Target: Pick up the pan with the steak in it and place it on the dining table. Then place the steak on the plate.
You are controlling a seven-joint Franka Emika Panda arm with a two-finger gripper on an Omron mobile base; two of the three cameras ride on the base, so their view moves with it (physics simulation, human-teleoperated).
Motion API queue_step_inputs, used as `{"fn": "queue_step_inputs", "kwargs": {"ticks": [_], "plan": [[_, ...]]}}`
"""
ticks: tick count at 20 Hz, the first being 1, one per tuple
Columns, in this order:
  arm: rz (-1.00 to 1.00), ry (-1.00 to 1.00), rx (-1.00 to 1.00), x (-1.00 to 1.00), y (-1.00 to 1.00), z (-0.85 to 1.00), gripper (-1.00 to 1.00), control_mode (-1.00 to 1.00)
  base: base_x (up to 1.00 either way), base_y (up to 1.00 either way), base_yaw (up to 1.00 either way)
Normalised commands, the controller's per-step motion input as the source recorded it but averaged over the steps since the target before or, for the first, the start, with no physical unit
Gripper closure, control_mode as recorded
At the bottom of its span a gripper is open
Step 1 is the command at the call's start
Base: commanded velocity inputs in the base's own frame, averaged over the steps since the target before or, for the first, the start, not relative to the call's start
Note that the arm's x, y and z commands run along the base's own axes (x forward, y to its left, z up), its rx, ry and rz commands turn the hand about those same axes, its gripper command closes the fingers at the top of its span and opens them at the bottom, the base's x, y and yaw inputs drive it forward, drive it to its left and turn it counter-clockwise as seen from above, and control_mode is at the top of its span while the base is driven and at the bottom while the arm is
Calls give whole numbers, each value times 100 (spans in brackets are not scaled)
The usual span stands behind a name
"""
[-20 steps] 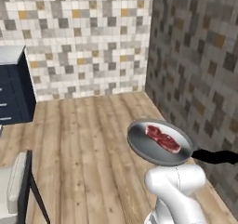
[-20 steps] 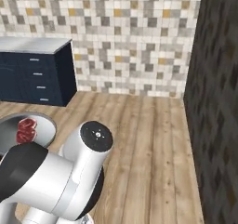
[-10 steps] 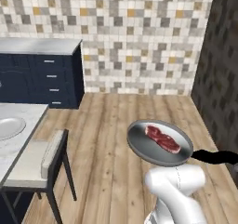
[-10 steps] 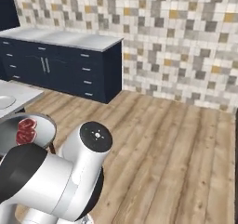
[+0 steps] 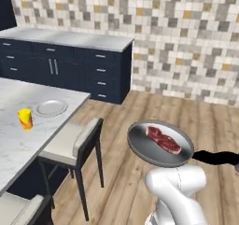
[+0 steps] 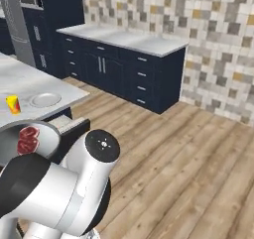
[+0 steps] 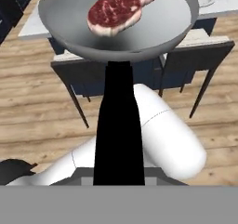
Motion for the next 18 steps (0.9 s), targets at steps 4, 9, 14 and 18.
{"fn": "queue_step_inputs", "kwargs": {"ticks": [4,9,14,18], "plan": [[0,0,0,0,0,0,100,100,0,2,48],[0,0,0,0,0,0,100,100,0,1,48],[0,0,0,0,0,0,100,100,0,0,48],[0,0,0,0,0,0,100,100,-1,0,49]]}}
